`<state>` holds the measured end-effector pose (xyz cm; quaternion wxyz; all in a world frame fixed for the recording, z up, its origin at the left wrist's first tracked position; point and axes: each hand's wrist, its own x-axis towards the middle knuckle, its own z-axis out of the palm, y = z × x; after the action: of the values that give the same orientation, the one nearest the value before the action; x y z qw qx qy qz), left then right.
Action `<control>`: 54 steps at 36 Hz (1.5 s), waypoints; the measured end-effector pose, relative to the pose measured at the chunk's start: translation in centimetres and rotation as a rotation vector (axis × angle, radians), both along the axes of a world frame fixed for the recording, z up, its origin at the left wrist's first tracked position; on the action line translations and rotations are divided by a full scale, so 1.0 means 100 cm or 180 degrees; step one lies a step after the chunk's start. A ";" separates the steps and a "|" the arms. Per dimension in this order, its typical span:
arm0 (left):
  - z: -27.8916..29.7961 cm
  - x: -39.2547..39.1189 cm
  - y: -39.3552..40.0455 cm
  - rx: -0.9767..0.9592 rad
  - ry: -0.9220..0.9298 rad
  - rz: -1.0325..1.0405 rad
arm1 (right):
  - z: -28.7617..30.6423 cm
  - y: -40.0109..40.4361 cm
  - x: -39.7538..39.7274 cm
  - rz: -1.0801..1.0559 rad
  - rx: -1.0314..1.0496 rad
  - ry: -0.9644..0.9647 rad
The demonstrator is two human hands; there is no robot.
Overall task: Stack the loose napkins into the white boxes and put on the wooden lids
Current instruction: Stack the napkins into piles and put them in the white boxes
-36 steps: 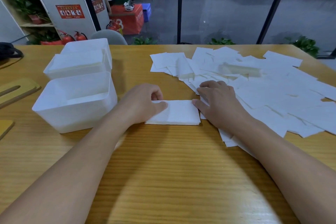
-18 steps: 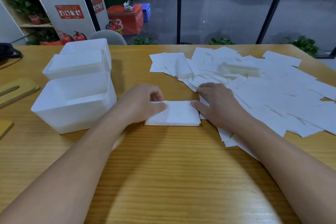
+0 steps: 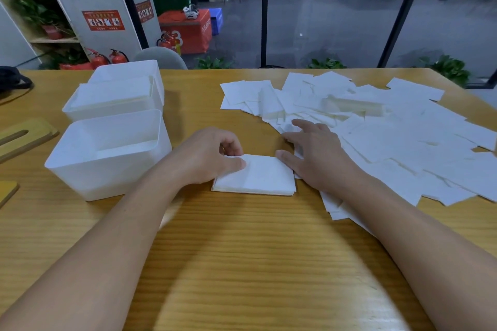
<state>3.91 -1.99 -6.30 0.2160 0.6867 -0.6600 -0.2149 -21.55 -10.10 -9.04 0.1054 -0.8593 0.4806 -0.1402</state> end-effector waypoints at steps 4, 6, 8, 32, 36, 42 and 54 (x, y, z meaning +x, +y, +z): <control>0.002 -0.001 0.001 0.0005 -0.0044 0.0017 | -0.002 -0.003 0.005 -0.0061 -0.0144 0.0293; 0.003 0.000 0.001 0.0014 -0.0075 0.0051 | -0.001 -0.002 0.005 -0.0078 -0.0110 0.0270; 0.003 -0.002 0.002 -0.0018 -0.0086 0.0100 | -0.001 -0.002 0.003 -0.0065 -0.0078 0.0128; 0.003 -0.009 -0.001 -0.0497 0.2023 0.0281 | 0.024 0.039 -0.008 0.1498 0.0280 -0.1468; 0.009 -0.011 0.003 -0.0573 0.2092 0.0041 | 0.025 0.029 -0.010 0.1002 0.0034 -0.1806; 0.015 -0.010 0.005 -0.0693 0.2143 -0.0638 | 0.029 0.020 -0.011 0.0520 0.0434 -0.1836; 0.016 -0.002 0.005 -0.0482 0.1207 0.0013 | 0.023 0.020 -0.009 -0.0030 0.1264 -0.2359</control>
<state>3.71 -1.53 -4.75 0.3879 0.6170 -0.6205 -0.2897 -22.43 -8.08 -6.76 0.4340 -0.7115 0.4318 -0.3449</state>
